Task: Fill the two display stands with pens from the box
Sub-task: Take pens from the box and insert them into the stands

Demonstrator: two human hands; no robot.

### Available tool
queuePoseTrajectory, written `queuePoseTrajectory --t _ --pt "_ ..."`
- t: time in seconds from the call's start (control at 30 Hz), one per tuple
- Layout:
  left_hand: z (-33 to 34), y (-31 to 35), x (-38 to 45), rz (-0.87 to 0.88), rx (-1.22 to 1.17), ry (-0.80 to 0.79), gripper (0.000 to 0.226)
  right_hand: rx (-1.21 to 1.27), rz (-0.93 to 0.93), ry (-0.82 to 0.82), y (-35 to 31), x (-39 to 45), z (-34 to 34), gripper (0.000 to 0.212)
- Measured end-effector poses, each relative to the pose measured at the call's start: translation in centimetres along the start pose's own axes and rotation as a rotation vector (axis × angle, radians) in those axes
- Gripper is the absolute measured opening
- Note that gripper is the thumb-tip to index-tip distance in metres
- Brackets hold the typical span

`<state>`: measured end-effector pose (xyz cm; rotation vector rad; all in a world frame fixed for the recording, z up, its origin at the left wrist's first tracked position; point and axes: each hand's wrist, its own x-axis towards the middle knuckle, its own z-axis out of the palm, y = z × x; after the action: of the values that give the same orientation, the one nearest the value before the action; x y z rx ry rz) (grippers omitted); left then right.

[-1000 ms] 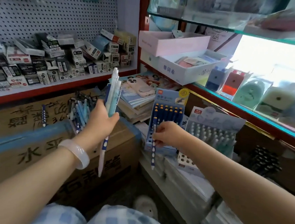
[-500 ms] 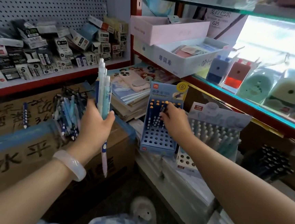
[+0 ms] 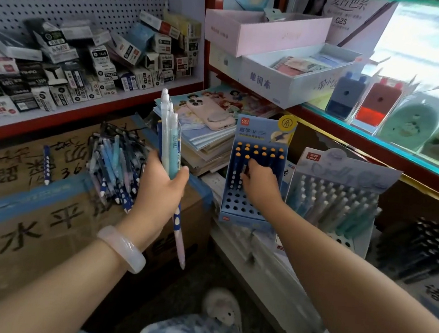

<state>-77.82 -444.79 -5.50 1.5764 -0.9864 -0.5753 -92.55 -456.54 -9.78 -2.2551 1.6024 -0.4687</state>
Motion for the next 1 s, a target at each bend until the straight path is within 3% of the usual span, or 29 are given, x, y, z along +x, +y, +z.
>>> queuePoseTrajectory --t 0.2,0.3,0.37,0.47,0.53,0.6,0.77,0.93,1.0 --pt "-0.2 0.2 -0.1 -0.064 -0.155 -0.009 0.020 0.083 0.094 -0.015 0.8 -0.5 0.8 0.019" --pt "-0.6 0.4 -0.2 -0.079 -0.189 -0.009 0.021 0.353 0.143 -0.057 0.5 -2.4 1.5 0.022" --pt "-0.6 0.5 -0.4 -0.097 -0.227 -0.019 0.021 0.584 0.081 -0.225 -1.1 -4.1 1.2 0.023" --pt "-0.3 1.1 -0.8 -0.133 -0.303 -0.028 0.020 0.895 -0.005 -0.632 -3.5 -6.2 -0.2 0.025" --pt "0.0 1.6 -1.1 -0.135 -0.339 -0.026 0.019 0.988 -0.070 -0.862 -4.2 -7.0 -0.9 0.025" --pt "0.1 1.9 -1.2 -0.130 -0.360 -0.028 0.018 1.044 -0.128 -0.971 -4.4 -7.5 -1.3 0.022" --pt "0.4 2.5 -1.7 -0.151 -0.401 -0.024 0.014 1.083 -0.092 -0.892 -4.2 -8.5 -2.6 0.013" --pt "0.9 3.2 -1.8 -0.110 -0.380 -0.053 0.012 0.732 -0.136 -0.749 -1.3 -9.7 -4.9 0.012" --pt "1.3 3.5 -2.0 -0.092 -0.361 -0.081 0.012 0.716 -0.063 -0.633 0.8 -10.1 -6.0 0.016"
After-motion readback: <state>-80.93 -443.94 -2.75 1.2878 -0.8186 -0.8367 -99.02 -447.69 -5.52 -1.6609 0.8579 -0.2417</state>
